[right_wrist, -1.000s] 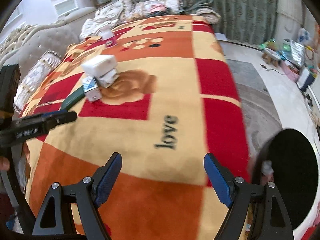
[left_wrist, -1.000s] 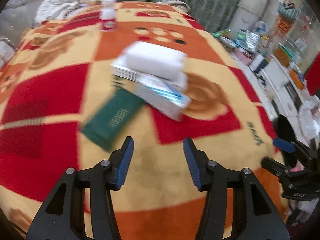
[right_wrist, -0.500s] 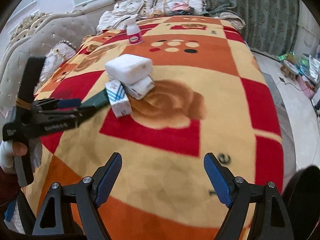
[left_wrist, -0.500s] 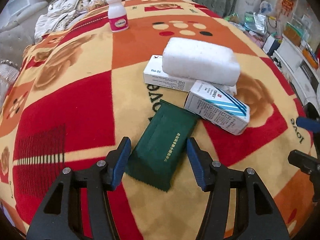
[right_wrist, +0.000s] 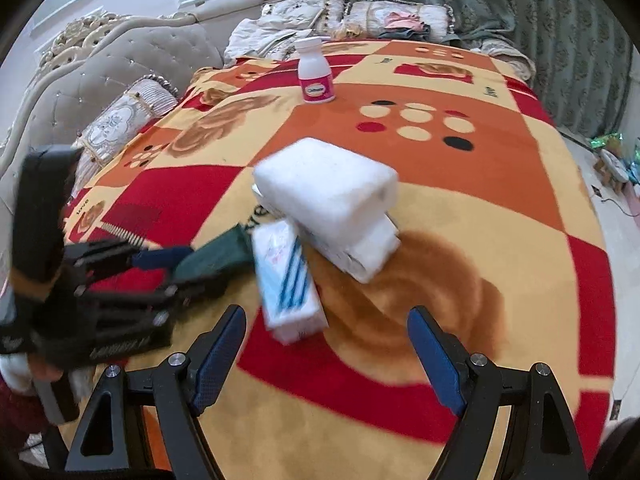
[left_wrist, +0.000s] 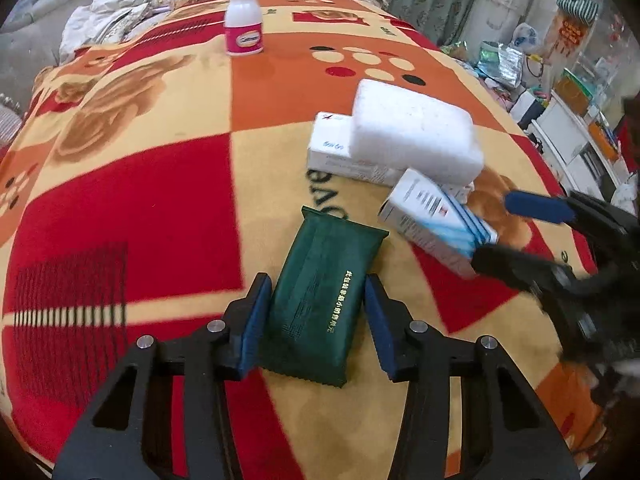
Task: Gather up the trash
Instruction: 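Grasp the dark green pouch with the left tool while the right tool grasps the white-blue Tobrex box, then carry the green pouch and Tobrex box over the black bin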
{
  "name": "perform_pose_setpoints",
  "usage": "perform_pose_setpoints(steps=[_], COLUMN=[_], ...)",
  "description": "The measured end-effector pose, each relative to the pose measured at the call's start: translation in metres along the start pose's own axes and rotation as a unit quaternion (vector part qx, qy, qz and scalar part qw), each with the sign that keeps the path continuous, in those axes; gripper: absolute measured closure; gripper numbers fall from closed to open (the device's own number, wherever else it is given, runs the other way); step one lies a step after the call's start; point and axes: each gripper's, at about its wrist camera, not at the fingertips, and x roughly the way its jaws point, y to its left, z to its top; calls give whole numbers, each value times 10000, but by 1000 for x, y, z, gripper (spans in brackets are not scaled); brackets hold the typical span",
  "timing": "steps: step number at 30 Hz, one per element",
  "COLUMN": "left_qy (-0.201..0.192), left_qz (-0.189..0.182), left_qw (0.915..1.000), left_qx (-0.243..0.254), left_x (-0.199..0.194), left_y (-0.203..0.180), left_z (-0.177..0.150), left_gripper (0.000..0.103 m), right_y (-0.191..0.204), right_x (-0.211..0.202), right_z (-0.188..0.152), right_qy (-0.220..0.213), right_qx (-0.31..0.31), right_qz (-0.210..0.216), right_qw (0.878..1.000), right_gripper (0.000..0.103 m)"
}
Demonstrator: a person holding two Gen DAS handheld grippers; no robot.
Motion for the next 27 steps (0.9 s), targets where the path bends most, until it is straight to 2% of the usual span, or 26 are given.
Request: perform_pose_setpoints(steps=[3, 5, 6, 7, 10, 16, 27], left_qy=[-42, -76, -97, -111, -167, -259, -256], left_qz=[2, 2, 6, -10, -49, -152, -284], left_qw=[10000, 9999, 9998, 9998, 9997, 9993, 9991], left_qx=[-90, -134, -152, -157, -167, -229, -156], left_x=[-8, -12, -15, -17, -22, -32, -41], left_y=[6, 8, 8, 9, 8, 3, -40], left_z=[-7, -10, -11, -12, -13, -19, -32], left_gripper=[58, 58, 58, 58, 59, 59, 60], right_y=[6, 11, 14, 16, 19, 19, 5], right_x=[14, 20, 22, 27, 36, 13, -40], right_z=[11, 16, 16, 18, 19, 5, -43], right_qy=[62, 89, 98, 130, 242, 162, -4], right_qx=[-87, -170, -203, -239, -265, -313, -129], right_qz=[62, 96, 110, 89, 110, 268, 134], right_qw=[9999, 9998, 9997, 9996, 9993, 9990, 9998], right_gripper=[36, 40, 46, 56, 70, 70, 70])
